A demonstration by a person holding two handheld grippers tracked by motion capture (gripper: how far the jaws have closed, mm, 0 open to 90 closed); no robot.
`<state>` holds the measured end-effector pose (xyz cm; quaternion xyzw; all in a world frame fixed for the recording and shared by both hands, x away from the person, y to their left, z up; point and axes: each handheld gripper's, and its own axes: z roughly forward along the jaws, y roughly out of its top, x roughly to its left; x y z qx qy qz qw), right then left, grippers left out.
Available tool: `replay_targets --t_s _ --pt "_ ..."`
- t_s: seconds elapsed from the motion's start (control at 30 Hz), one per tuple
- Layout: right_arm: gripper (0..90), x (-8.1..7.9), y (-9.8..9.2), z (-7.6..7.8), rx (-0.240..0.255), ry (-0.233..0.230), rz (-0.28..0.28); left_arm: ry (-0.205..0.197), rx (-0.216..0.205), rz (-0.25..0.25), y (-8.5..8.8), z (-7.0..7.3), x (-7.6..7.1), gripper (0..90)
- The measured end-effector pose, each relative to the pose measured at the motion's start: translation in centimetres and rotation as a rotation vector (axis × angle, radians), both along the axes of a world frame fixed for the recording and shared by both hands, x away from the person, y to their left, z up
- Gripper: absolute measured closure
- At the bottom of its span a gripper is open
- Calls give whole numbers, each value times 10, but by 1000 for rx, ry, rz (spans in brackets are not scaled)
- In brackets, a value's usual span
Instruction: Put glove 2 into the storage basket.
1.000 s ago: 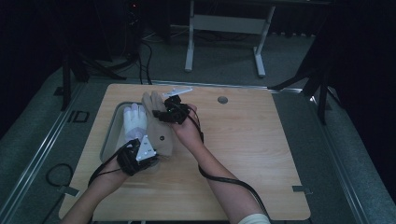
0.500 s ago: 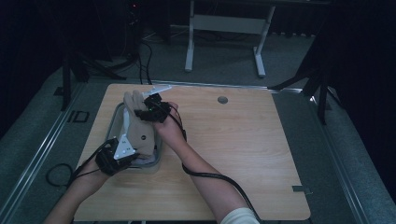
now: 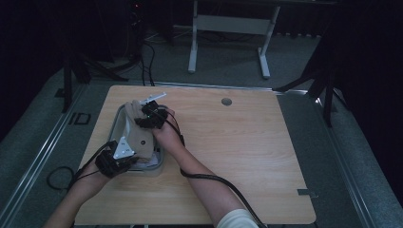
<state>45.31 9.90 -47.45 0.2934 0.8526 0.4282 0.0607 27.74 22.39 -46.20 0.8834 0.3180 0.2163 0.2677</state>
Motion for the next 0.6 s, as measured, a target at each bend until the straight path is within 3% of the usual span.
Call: replay_targets --t_s 0.1,0.27,0.3,0.37,0.5,0.6 --pt "617 3 2 -6 -30 -3 1 11 -7 4 0 -2 3 820" --pt "584 7 4 -7 -52 43 4 36 2 -4 -2 -6 6 818" --pt "515 9 2 -5 -54 62 4 48 2 -7 -3 -8 7 818" --pt "433 9 -2 -2 -37 57 -4 55 -1 -11 -3 -9 7 818" --pt "310 10 -15 2 -1 63 -11 69 -25 -6 -1 -9 8 804" --pt "195 10 -24 6 12 61 10 83 -53 10 1 -7 8 720"
